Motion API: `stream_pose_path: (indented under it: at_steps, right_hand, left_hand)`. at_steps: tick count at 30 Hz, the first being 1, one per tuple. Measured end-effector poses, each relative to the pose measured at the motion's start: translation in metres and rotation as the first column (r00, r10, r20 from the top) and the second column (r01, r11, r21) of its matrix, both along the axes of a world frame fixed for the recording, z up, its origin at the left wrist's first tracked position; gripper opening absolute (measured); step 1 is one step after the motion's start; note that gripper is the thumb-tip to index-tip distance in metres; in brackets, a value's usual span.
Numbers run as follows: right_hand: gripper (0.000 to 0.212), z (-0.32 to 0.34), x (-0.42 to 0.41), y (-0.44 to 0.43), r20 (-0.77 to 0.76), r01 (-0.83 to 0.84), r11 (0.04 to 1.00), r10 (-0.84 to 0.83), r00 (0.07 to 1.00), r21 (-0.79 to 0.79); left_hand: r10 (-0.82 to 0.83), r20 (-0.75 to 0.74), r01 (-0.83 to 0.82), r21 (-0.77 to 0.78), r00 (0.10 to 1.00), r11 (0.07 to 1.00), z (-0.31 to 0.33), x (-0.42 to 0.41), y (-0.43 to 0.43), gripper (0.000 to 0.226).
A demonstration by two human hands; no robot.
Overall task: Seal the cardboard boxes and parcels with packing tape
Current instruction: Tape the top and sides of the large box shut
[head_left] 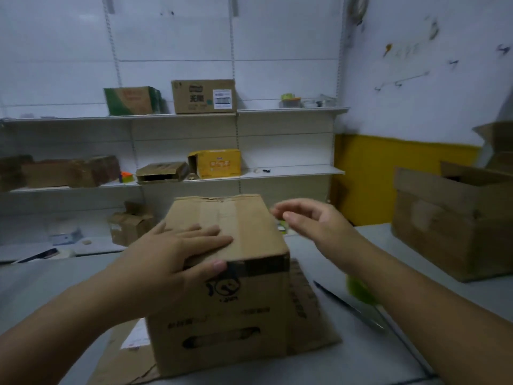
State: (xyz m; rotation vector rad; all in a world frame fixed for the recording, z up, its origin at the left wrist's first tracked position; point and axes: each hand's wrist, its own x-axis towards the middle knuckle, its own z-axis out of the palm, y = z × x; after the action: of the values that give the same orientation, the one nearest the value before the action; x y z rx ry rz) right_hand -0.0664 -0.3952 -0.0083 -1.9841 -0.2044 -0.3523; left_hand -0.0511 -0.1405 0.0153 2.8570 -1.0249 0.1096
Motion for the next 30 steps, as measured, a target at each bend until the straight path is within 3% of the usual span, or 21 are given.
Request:
stream_pose_path:
  at_steps: [1, 2, 4, 7, 10, 13, 16, 19, 22, 25, 28, 30]
  right_hand:
    - [0.014, -0.012, 0.005, -0.027, 0.025, 0.201, 0.966, -0.200, 0.980, -0.163]
    - [0.015, -0.026, 0.007, -0.055, 0.012, 0.343, 0.862, -0.365, 0.931, -0.372]
    - [0.028, -0.058, 0.002, -0.098, -0.113, 0.345, 0.653, -0.553, 0.826, -0.675]
    - [0.052, -0.085, -0.007, -0.119, -0.156, 0.220, 0.574, -0.533, 0.832, -0.789]
    - [0.042, -0.086, -0.009, -0.110, -0.171, 0.053, 0.462, -0.431, 0.886, -0.885]
    - [0.026, -0.068, -0.011, -0.112, -0.138, 0.105, 0.558, -0.376, 0.916, -0.824]
    - [0.025, -0.029, -0.021, -0.101, 0.034, 0.170, 0.777, -0.188, 0.982, -0.606]
    - [0.022, 0.008, -0.034, -0.069, 0.230, 0.085, 0.898, 0.019, 0.973, -0.432]
    - [0.017, 0.029, -0.037, -0.046, 0.314, 0.034, 0.906, 0.112, 0.943, -0.423]
    - [0.009, 0.041, -0.033, -0.029, 0.317, -0.019, 0.882, 0.189, 0.929, -0.471]
    - [0.013, 0.043, -0.027, -0.010, 0.337, -0.038, 0.850, 0.248, 0.908, -0.525]
    - [0.013, 0.044, -0.025, -0.001, 0.354, -0.039, 0.847, 0.262, 0.898, -0.530]
  left_hand:
    - [-0.004, 0.010, 0.004, -0.016, 1.000, 1.000, -0.002, 0.001, -0.001, 0.066]
    - [-0.007, 0.025, 0.008, -0.037, 1.000, 0.999, -0.004, 0.004, -0.001, 0.071]
    - [-0.013, 0.047, 0.016, -0.070, 0.999, 0.997, -0.007, 0.008, -0.002, 0.076]
    - [-0.008, 0.051, 0.011, -0.070, 0.999, 0.997, -0.009, 0.012, -0.005, 0.071]
    - [-0.006, 0.044, 0.007, -0.033, 0.999, 0.999, -0.007, 0.013, -0.007, 0.076]
    - [-0.032, -0.028, 0.031, -0.037, 0.999, 0.999, 0.006, 0.014, -0.011, 0.084]
    - [-0.082, -0.140, 0.058, -0.169, 0.987, 0.984, 0.024, 0.016, -0.027, 0.082]
    - [-0.037, -0.062, 0.020, -0.256, 0.997, 0.967, 0.032, 0.021, -0.046, 0.068]
    - [-0.081, -0.115, 0.030, -0.390, 0.990, 0.920, 0.026, 0.029, -0.051, 0.073]
    - [-0.249, -0.049, 0.168, -0.611, 0.967, 0.774, 0.022, 0.030, -0.046, 0.092]
    - [-0.329, 0.089, 0.304, -0.657, 0.940, 0.690, 0.026, 0.023, -0.050, 0.081]
    - [-0.339, 0.123, 0.310, -0.754, 0.933, 0.579, 0.027, 0.018, -0.054, 0.069]
